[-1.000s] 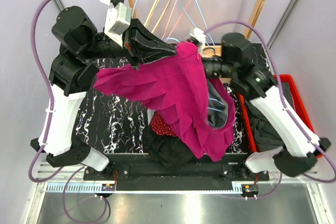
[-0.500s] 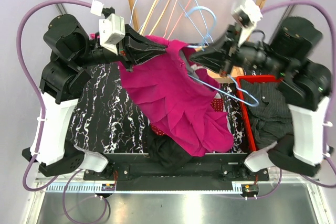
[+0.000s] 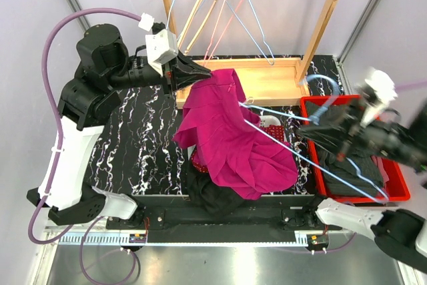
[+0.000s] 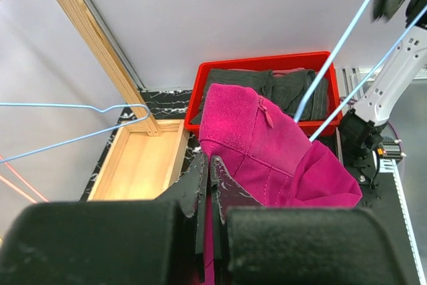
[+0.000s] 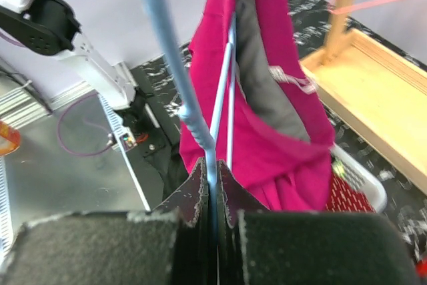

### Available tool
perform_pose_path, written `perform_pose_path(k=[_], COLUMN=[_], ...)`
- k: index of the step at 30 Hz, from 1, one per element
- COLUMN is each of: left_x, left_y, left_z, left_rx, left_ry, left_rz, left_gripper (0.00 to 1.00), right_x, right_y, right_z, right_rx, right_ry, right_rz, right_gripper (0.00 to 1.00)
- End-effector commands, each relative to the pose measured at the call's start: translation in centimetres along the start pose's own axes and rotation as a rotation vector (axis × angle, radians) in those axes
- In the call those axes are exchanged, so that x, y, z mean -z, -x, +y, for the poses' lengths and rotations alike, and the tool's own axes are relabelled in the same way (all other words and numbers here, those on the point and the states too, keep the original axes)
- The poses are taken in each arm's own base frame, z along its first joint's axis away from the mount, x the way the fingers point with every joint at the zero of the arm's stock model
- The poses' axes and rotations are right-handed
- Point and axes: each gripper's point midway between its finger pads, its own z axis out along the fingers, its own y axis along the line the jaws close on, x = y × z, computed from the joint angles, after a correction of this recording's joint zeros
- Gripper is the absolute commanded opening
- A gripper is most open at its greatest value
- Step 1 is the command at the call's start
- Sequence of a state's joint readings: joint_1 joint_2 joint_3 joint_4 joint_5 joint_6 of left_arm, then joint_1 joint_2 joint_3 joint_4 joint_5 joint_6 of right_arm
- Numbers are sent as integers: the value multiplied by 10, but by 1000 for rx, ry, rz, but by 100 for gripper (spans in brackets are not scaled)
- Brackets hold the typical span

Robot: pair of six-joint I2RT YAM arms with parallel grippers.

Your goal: Remove the skirt from the hanger

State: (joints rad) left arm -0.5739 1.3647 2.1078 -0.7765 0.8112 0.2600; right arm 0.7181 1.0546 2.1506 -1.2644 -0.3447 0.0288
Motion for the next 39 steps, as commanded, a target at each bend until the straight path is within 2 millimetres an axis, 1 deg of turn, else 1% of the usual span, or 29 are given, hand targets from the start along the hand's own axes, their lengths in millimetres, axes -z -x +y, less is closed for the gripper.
perform_pose_path(k=[1,3,4,6,7,9,10,12,13,15,16,18,19,20,21,23,24,25,27,28,29,30,31,33,34,36,37,38,39], left_x=[10,11,11,8,8,5,4,-5,-19,-24,-42,-43,-50,-50,-45,-50,-40,-50,-44,-45,-41,-46,-47,-46,-50,-52,-54,-56,-54], left_y=[21,27,35,65,77,105,108,99,73,53,9,-27,-69,-87,-107,-124,-147,-124,-121,-107,-109,-115,-119,-120,-148,-161,-198,-210,-209], left_z=[3,4,4,-7,-13,-30,-35,-43,-44,-52,-54,-56,-56,-51,-40,-22,-18,1,16,23,37,47,53,70,68,65,52,39,31], left_rx=[-87,-89,-101,-130,-141,-155,-152,-117,-75,-24,38,55,88,93,93,125,199,213,209,177,154,161,180,237,253,226,252,255,205], left_ry=[50,76,83,70,62,33,19,-12,-33,-55,-73,-32,-6,43,132,202,219,241,265,286,360,401,423,483,476,469,428,382,360], left_rz=[-54,-64,-84,-148,-175,-244,-255,-236,-179,-148,-55,27,123,171,247,359,492,468,513,483,492,481,472,407,461,462,534,547,523], left_gripper=[0,0,0,0,0,0,0,0,0,0,0,0,0,0,0,0,0,0,0,0,0,0,0,0,0,0,0,0,0], right_x=[47,60,70,68,73,63,61,47,45,27,23,5,-1,-8,-8,-26,-35,-39,-49,-50,-55,-64,-54,-67,-66,-81,-82,-89,-93], right_y=[-16,-14,-7,-8,5,12,31,38,50,57,69,75,86,87,85,85,81,78,70,70,63,63,63,57,65,63,77,74,76], right_z=[-35,-62,-87,-109,-122,-132,-138,-150,-157,-167,-172,-184,-184,-191,-220,-231,-249,-256,-274,-283,-298,-297,-313,-329,-333,-344,-341,-351,-352], right_rx=[-23,-24,-26,-23,-10,7,9,51,65,92,109,120,115,102,79,-5,-48,-64,-103,-141,-177,-234,-265,-331,-330,-351,-330,-344,-345], right_ry=[-281,-451,-607,-727,-811,-848,-879,-922,-959,-987,-1011,-1036,-1002,-988,-1037,-933,-912,-902,-894,-867,-855,-773,-783,-709,-698,-644,-620,-610,-593], right_rz=[-11,-31,-67,-63,-117,-140,-220,-220,-257,-254,-288,-286,-319,-320,-307,-328,-318,-313,-299,-316,-305,-315,-328,-316,-331,-310,-335,-322,-321], right_gripper=[0,0,0,0,0,0,0,0,0,0,0,0,0,0,0,0,0,0,0,0,0,0,0,0,0,0,0,0,0])
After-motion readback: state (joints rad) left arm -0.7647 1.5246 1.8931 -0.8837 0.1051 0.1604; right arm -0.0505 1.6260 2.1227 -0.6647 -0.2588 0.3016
